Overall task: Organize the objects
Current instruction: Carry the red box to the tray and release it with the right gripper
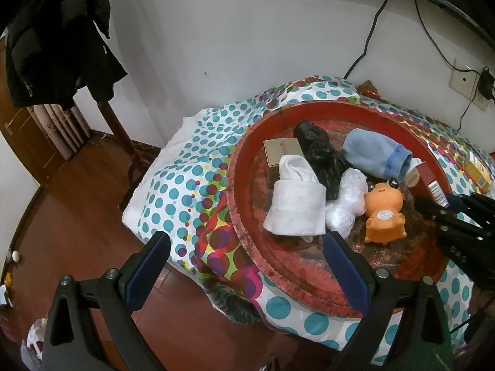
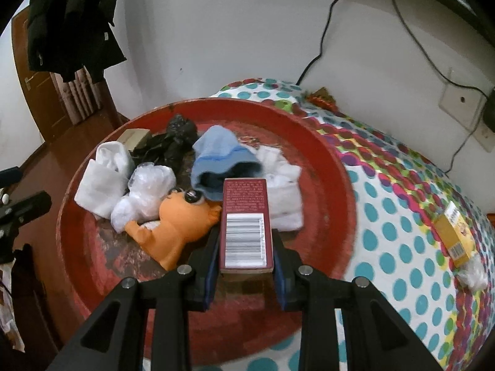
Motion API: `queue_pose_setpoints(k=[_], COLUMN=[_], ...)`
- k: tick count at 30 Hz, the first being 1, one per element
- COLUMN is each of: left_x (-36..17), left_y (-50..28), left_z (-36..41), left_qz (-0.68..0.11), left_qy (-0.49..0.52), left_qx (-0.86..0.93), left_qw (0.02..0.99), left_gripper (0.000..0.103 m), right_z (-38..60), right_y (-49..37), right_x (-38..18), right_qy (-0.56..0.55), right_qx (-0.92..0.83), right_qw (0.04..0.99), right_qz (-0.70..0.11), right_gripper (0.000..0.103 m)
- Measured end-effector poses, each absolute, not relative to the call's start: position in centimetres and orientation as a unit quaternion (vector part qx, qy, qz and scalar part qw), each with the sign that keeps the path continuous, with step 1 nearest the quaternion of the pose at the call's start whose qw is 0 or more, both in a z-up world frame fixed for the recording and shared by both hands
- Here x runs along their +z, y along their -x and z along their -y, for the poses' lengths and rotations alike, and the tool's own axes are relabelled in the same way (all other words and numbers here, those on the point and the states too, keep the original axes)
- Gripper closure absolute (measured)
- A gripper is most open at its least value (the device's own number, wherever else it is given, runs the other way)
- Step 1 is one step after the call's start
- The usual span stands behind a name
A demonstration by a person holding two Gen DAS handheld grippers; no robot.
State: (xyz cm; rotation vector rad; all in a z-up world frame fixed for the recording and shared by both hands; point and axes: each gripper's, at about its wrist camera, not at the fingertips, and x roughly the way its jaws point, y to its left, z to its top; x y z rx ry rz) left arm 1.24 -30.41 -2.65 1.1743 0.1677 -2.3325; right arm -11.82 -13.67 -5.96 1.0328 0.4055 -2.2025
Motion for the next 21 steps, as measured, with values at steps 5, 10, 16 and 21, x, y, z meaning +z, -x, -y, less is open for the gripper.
queue_pose_setpoints(k=[5, 10, 16, 21], left_x=[-2.7, -2.8, -2.4, -1.5], left_y=[-1.1, -0.8, -0.1, 1.7], left_z=[30.3, 29.9, 28.7, 26.0], left_qz=[-0.063, -0.060, -0.062, -0.037], left_qy=[-0.437, -0.444, -0.447, -0.447], left_qx=[-0.860, -0.856, -0.858, -0.864], left_qw=[0.256, 0.257, 0.247, 0.230], left_gripper=[0.004, 0.004, 0.004, 0.004], right_z=[14.9, 14.6, 12.2, 5.9], right_y=[12.2, 12.1, 11.6, 12.5], right_x=[-6.9, -7.1, -5.3, -3.3], right_qy=[-0.404, -0.406, -0.382, -0.359], right_qx=[-0.839, -0.835, -0.843, -0.866], right_qw=[0.328, 0.338, 0.350, 0.326], right_qz=[-0.162, -0.157, -0.143, -0.122], right_gripper=[0.073, 0.067, 0.043, 0.041])
